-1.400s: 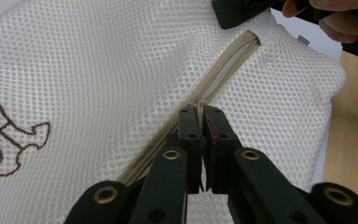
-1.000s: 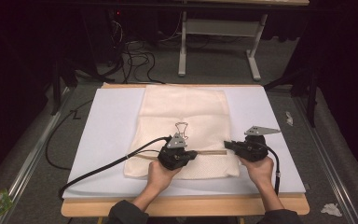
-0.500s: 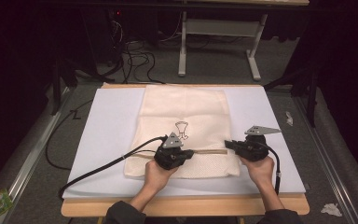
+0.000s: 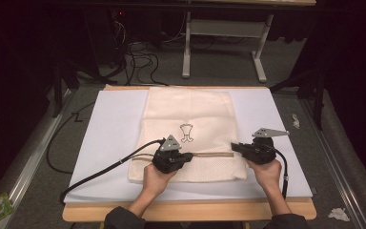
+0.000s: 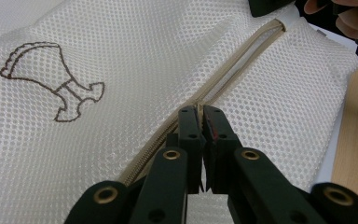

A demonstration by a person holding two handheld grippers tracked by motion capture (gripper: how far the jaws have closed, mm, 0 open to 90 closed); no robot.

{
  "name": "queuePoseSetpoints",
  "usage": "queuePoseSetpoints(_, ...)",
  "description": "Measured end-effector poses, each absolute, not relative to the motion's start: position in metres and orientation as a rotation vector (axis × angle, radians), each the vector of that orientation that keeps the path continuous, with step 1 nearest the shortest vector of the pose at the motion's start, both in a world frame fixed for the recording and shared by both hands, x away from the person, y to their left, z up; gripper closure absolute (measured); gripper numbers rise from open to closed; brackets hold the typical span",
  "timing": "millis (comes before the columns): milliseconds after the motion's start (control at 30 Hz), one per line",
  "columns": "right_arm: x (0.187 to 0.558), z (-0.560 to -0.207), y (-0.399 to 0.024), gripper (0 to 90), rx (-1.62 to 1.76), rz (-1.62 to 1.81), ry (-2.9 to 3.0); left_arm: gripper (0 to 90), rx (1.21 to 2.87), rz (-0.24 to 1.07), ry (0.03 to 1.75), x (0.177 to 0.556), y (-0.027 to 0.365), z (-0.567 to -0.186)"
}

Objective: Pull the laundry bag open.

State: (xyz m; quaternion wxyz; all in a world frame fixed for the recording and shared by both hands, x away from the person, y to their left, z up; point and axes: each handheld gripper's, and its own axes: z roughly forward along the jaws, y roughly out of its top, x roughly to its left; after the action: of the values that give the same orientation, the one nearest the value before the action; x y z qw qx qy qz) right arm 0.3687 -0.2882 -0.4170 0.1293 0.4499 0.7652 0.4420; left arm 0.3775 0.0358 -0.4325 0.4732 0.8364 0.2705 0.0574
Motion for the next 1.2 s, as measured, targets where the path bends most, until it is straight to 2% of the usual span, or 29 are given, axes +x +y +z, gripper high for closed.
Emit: queuePoseSetpoints(1200,0.368,-0.414,-0.289,87.7,1.302,1.274,2.200,86.9,2.045,0.149,0.675,0.375,0.048,-0.434)
